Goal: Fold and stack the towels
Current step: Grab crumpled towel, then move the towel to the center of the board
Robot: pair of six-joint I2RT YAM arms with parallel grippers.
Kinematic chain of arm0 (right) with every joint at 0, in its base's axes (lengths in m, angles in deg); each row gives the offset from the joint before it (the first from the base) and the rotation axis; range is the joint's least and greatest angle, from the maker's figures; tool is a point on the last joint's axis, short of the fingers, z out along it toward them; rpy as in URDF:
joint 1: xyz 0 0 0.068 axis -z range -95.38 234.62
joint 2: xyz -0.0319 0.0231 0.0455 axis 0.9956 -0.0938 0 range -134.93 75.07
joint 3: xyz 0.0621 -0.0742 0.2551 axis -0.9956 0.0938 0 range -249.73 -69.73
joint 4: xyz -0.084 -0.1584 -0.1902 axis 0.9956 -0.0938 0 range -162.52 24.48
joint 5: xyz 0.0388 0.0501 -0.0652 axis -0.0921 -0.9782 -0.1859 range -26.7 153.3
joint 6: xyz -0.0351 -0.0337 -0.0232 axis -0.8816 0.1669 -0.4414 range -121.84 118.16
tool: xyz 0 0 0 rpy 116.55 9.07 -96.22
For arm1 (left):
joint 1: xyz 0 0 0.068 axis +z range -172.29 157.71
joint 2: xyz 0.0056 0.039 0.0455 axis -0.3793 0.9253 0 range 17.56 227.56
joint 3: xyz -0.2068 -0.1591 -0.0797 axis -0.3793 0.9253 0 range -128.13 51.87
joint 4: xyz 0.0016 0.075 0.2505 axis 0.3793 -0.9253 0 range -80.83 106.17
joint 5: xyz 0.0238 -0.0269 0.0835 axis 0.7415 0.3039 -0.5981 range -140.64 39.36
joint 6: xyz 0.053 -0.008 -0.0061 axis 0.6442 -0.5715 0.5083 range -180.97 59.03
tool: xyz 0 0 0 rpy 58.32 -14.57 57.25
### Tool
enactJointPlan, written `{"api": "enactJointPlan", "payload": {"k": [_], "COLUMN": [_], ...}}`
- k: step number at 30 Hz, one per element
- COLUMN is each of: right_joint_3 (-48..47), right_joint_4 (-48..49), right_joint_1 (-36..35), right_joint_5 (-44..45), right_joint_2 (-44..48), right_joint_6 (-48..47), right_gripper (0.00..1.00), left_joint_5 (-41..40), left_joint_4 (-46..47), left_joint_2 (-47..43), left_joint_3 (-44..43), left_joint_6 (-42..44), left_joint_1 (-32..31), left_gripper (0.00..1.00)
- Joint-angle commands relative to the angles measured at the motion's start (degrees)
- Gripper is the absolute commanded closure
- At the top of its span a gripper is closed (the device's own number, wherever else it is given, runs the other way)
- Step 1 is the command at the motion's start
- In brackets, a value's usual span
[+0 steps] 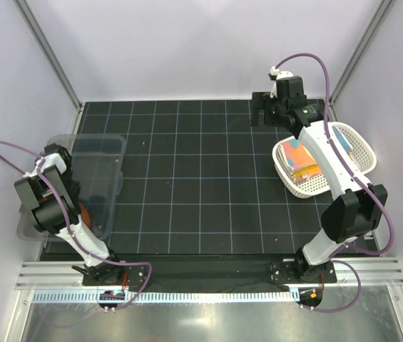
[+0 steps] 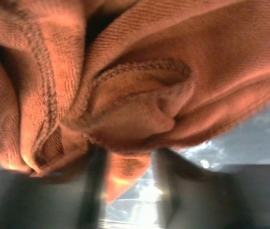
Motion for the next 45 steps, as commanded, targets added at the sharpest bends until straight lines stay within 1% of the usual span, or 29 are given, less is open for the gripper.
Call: {"api": "enactJointPlan", "payload": {"k": [1,3,6,9,10,12,13,14,16,18,20,21,22,23,24,29,30,31,33,34,35,37,38,39,41,42,43,44,45], "right_joint_3": [-0.57,-1.88,-1.80,-1.80,-1.63,-0.84,-0.49,0.21,3.55,5.22,5.14,5.06,4.97,5.23,6.54,14.36,17.76,19.63,25.67,27.54,29.21,32.21,32.21,31.69,29.94,27.84,26.34,22.67,20.37], "right_joint_4": [1.53,-0.31,-0.76,-1.29,-1.29,-1.29,-1.20,-0.76,2.04,2.49,1.36,-0.13,-0.75,-1.28,-1.81,-3.13,-3.65,-3.57,-2.35,-1.65,-0.94,1.34,2.05,3.79,6.35,10.01,11.70,13.72,14.26], "right_joint_1": [-0.31,-0.39,-0.39,-0.39,-0.39,-0.39,-0.39,-0.31,-0.39,-0.31,-0.39,-0.31,-0.31,-0.31,-0.31,-0.39,-0.31,-0.39,-0.74,-1.44,-1.88,-2.94,-4.07,-4.61,-6.54,-7.42,-8.38,-10.57,-11.46], "right_joint_5": [0.86,0.87,0.08,-2.73,-5.95,-7.82,-8.44,-10.53,-14.32,-13.81,-13.63,-13.02,-12.76,-12.40,-11.53,-8.36,-7.84,-7.92,-7.83,-7.92,-8.27,-9.23,-10.37,-11.68,-14.85,-15.73,-15.83,-13.65,-12.50], "right_joint_2": [1.76,2.28,3.87,6.41,7.20,9.58,10.45,12.46,14.32,15.99,16.35,16.35,16.35,16.53,17.05,19.51,19.86,20.74,21.71,21.97,22.06,21.19,19.10,17.68,14.08,10.06,7.94,3.04,0.56], "right_joint_6": [-0.01,-0.36,0.60,2.70,3.06,4.63,5.17,5.43,5.52,7.36,8.77,9.21,9.65,9.74,9.83,10.44,11.14,11.67,13.07,13.69,14.31,15.45,15.80,15.72,15.11,14.50,13.88,13.44,13.70], "right_gripper": [0.00,0.00,0.00,0.00,0.00,0.00,0.00,0.00,0.00,0.00,0.00,0.00,0.00,0.00,0.00,0.00,0.00,0.00,0.00,0.02,0.02,0.05,0.06,0.07,0.08,0.10,0.10,0.13,0.14], "left_joint_5": [7.51,9.89,10.25,12.26,12.88,14.28,16.03,23.18,32.00,37.47,37.84,36.36,36.18,36.61,36.53,28.47,27.83,27.91,26.16,26.42,27.81,28.43,30.01,30.20,28.45,23.39,20.91,17.75,17.63], "left_joint_4": [1.75,2.37,1.06,-3.25,-5.00,-6.59,-6.16,-3.29,-1.33,-0.62,0.08,0.43,0.43,1.48,1.92,2.63,3.94,6.65,8.95,10.44,13.67,15.63,17.12,16.79,15.47,12.59,10.91,6.80,4.85], "left_joint_2": [2.91,0.73,-5.94,-12.00,-13.08,-14.40,-15.45,-15.72,-15.90,-15.90,-16.95,-17.30,-17.83,-19.14,-19.76,-22.32,-22.58,-22.67,-22.76,-23.28,-23.63,-25.29,-25.83,-26.18,-27.41,-27.76,-27.94,-27.25,-26.63], "left_joint_3": [0.13,-1.27,-5.04,-16.36,-23.53,-31.92,-34.56,-38.16,-39.51,-38.90,-37.32,-35.66,-34.43,-32.59,-29.26,-13.70,-9.85,-3.02,3.35,8.51,10.39,12.94,13.83,13.58,11.82,10.77,9.63,6.40,4.63], "left_joint_6": [0.32,0.93,3.04,4.01,4.71,7.43,8.83,11.98,12.19,10.79,11.30,12.00,11.75,11.84,11.75,7.45,6.66,5.69,2.36,1.47,-0.19,-1.61,-1.87,-1.96,-2.58,-1.62,-1.18,0.22,1.28], "left_joint_1": [2.10,1.31,-3.95,-11.06,-13.96,-22.30,-24.95,-28.45,-32.78,-38.12,-43.67,-49.26,-51.84,-53.95,-58.50,-66.97,-67.77,-68.73,-71.37,-71.99,-73.30,-74.89,-76.63,-77.17,-77.18,-75.87,-74.56,-69.93,-67.01], "left_gripper": [0.89,1.00,1.00,1.00,1.00,1.00,1.00,1.00,1.00,1.00,1.00,1.00,1.00,1.00,1.00,0.98,0.97,0.96,0.91,0.91,0.90,0.82,0.74,0.55,0.48,0.43,0.41,0.38,0.38]}}
